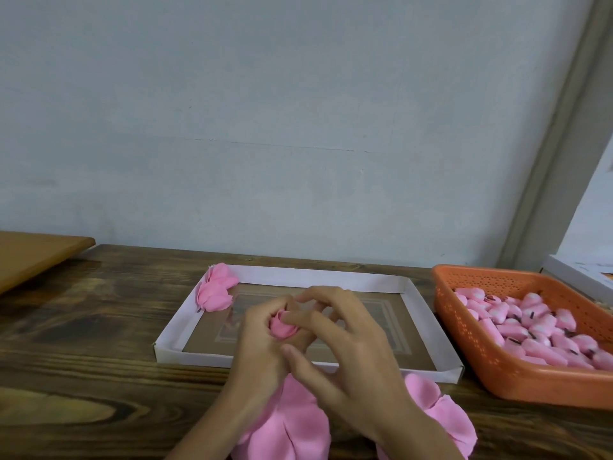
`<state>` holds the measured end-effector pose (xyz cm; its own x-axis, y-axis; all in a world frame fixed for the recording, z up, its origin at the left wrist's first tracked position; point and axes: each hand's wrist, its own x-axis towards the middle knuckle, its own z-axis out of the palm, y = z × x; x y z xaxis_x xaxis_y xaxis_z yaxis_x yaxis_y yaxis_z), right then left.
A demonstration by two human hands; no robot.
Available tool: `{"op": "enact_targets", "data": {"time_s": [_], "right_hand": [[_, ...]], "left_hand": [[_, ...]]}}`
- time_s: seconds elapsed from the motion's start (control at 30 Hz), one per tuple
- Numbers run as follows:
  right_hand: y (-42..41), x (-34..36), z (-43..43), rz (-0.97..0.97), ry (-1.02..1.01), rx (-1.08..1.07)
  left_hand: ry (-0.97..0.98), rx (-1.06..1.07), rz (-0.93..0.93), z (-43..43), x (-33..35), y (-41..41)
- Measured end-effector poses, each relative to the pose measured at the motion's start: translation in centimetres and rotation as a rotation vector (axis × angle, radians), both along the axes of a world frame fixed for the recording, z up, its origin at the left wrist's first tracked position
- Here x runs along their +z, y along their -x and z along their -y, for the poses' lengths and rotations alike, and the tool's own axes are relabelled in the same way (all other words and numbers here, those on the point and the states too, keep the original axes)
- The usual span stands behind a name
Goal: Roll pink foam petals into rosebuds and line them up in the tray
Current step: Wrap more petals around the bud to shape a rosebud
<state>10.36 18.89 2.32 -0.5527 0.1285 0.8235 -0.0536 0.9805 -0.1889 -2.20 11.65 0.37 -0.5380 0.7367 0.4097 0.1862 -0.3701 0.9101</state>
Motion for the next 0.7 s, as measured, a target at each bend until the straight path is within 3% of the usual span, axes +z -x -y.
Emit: {"op": "enact_targets", "data": {"time_s": [0.13,0.23,0.43,0.6,0.7], "right_hand": [[0.1,-0.1,-0.1,-0.048,0.007,0.008],[0.1,-0.1,0.0,-0.056,0.022,0.022],[0.0,0.1,0.1,0.006,0.082,0.043],[0.6,-0.5,0.7,-0.166,0.528,0.116],[1.2,-1.1,1.5,-0.117,0.668,0.186]], "left_hand": [[-0.027,0.075,-0.114,0.0,0.0,0.4],[-0.136,-0.065,0.016,0.0,-0.1,-0.4],[-0.147,-0.066,0.094,-0.4,-0.3,-0.2],[-0.12,0.064,0.18,0.4,1.0,0.0],[-0.113,0.041,0.372,0.5,1.4,0.3]]}}
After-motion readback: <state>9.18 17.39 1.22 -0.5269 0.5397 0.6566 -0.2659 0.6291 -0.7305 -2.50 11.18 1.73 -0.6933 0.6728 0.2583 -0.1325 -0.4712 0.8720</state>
